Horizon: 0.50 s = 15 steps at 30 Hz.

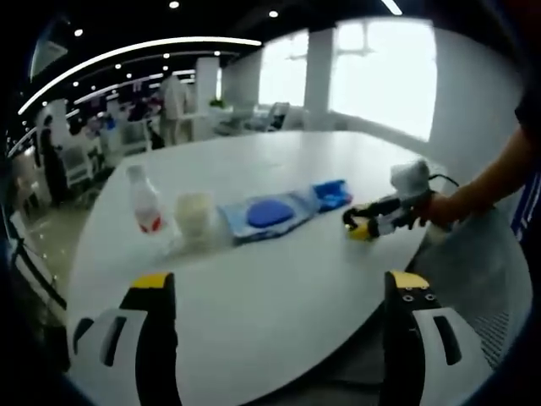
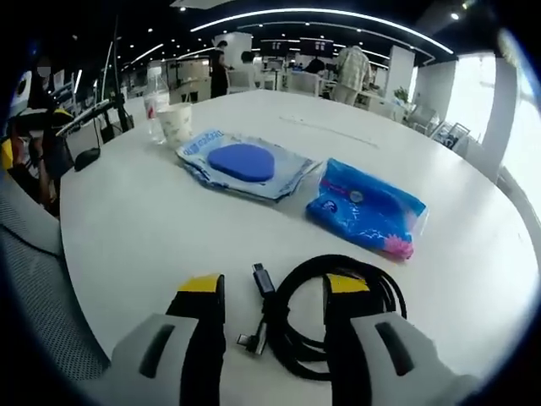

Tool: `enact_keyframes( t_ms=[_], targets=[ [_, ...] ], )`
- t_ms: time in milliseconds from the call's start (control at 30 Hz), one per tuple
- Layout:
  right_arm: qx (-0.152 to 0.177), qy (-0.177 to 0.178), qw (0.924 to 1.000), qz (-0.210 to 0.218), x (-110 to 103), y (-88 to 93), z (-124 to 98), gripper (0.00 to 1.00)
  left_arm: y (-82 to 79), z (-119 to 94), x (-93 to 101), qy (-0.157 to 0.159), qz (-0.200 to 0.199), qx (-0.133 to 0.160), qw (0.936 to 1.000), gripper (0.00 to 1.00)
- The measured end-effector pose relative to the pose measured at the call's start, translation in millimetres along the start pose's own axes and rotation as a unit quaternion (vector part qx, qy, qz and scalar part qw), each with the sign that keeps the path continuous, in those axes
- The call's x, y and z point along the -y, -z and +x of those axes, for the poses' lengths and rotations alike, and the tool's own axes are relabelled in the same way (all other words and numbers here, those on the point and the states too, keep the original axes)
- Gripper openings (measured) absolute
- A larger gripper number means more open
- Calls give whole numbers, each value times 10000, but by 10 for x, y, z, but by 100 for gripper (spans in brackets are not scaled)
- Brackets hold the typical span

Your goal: Arrange the tabletop items into an orderly group along one side of the table until the central work area is clear of visible clutter.

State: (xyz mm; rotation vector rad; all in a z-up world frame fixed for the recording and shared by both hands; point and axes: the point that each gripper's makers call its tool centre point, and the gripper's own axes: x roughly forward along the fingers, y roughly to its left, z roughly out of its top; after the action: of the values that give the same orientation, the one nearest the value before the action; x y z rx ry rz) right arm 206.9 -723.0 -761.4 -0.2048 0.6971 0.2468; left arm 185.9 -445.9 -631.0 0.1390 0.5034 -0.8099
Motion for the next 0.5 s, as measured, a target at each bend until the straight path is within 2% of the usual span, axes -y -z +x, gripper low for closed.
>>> enact_keyframes(
  t_ms=[167,200,233,333,433,500],
  targets=[
    [25,-54,10000,43,-30,26,-11,38,21,15,8,46,100,8,9999,100],
    [-59,-44,10000,0,-31,67,-10,36,54,28,-16,18,234,-49,9997,99],
    [-79,-47,10000,-13,-32,85,-9,34,96,29,-23,19,204,-182,9996,99],
    [-17,-56,10000,77,-21,59,-31,33,86,28,-25,56,152,-117,9998,99],
    [-27,-70,9999,148,-34,79,-40,25,79,24,-17,40,208,-103,9997,99],
    [15,-96,9998,155,-46,75,-37,23,89,26,-9,51,271,-129,9995,99]
  ],
)
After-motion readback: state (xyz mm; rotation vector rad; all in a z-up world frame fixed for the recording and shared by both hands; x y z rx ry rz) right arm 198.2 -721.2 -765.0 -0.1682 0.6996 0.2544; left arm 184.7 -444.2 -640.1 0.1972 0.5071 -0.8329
